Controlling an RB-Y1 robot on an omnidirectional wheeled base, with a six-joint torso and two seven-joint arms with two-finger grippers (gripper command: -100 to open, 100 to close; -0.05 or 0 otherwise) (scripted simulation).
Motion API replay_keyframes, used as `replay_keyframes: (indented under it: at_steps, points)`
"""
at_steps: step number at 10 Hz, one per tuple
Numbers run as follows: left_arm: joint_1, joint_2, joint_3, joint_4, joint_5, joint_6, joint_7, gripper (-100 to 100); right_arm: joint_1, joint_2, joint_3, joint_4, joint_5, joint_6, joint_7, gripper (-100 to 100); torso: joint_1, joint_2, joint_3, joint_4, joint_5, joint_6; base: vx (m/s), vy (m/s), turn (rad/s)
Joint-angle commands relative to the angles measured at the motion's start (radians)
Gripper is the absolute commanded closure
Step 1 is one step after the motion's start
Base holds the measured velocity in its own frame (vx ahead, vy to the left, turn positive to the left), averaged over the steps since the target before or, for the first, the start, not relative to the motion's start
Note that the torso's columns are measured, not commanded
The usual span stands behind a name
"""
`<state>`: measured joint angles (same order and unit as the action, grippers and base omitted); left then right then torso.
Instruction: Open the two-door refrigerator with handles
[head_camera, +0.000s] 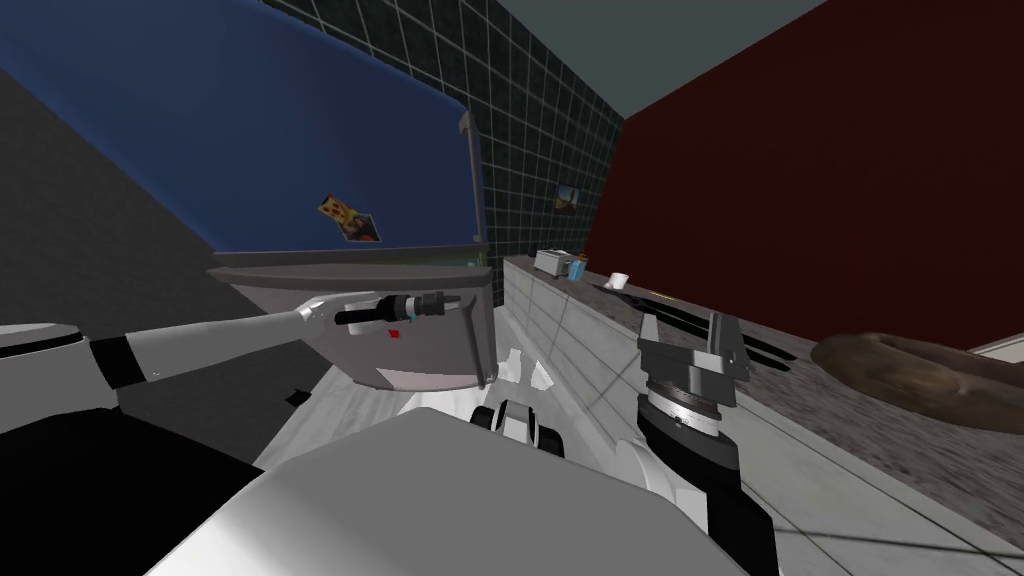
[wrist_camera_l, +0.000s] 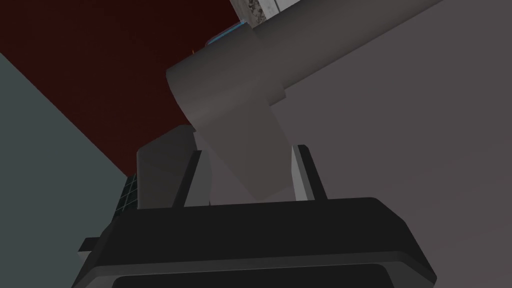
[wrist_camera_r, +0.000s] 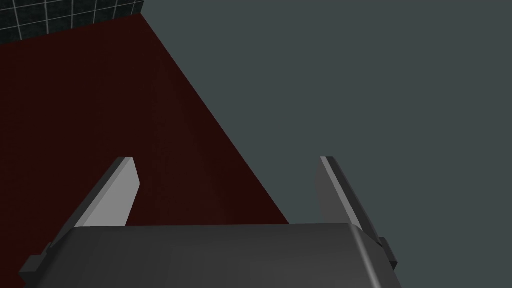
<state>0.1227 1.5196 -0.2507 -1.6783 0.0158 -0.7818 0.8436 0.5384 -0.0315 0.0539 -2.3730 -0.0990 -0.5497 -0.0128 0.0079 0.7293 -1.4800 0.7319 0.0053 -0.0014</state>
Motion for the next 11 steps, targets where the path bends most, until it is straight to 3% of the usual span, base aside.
replay_keyframes:
  at_steps: [1, 2, 3, 4, 6, 8, 9, 11]
  points:
    - [-0.084, -0.019, -0.074, 0.081, -0.006, -0.08, -0.002, 100, 0.0, 0.0, 0.0, 0.0, 0.0, 0.0, 0.0, 0, -0.002, 0.004, 0.002, 0.0, 0.001, 0.0, -0.139, -0.053, 0.053]
    - [-0.119, -0.019, -0.1, 0.111, -0.006, -0.109, -0.002, 100, 0.0, 0.0, 0.0, 0.0, 0.0, 0.0, 0.0, 0, -0.003, 0.005, 0.003, 0.001, 0.0, 0.002, -0.077, -0.013, -0.009]
    - [-0.12, -0.019, -0.13, 0.141, -0.006, -0.139, -0.002, 100, 0.0, 0.0, 0.0, 0.0, 0.0, 0.0, 0.0, 0, -0.002, 0.003, 0.001, 0.002, -0.001, 0.002, -0.017, 0.011, -0.028]
    - [-0.12, -0.019, -0.131, 0.147, -0.006, -0.139, -0.002, 100, 0.0, 0.0, 0.0, 0.0, 0.0, 0.0, 0.0, 0, 0.001, -0.001, 0.0, -0.001, 0.001, 0.0, 0.006, 0.006, -0.011]
    - [-0.207, -0.039, -0.191, 0.213, -0.008, -0.218, -0.009, 100, 0.0, 0.0, 0.0, 0.0, 0.0, 0.0, 0.0, 0, 0.004, 0.004, 0.002, -0.001, 0.003, -0.002, -0.126, -0.019, 0.049]
    - [-0.232, -0.039, -0.242, 0.267, -0.008, -0.256, -0.009, 100, 0.0, 0.0, 0.0, 0.0, 0.0, 0.0, 0.0, 0, 0.002, 0.003, 0.002, 0.001, 0.001, -0.001, -0.048, -0.024, -0.003]
    - [-0.289, -0.06, -0.271, 0.302, -0.01, -0.305, -0.015, 100, 0.0, 0.0, 0.0, 0.0, 0.0, 0.0, 0.0, 0, 0.003, -0.002, -0.001, -0.002, 0.002, -0.001, -0.096, -0.02, 0.072]
    - [-0.343, -0.06, -0.322, 0.358, -0.01, -0.363, -0.015, 100, 0.0, 0.0, 0.0, 0.0, 0.0, 0.0, 0.0, 0, 0.003, 0.004, 0.003, 0.0, 0.002, 0.0, -0.114, -0.026, 0.014]
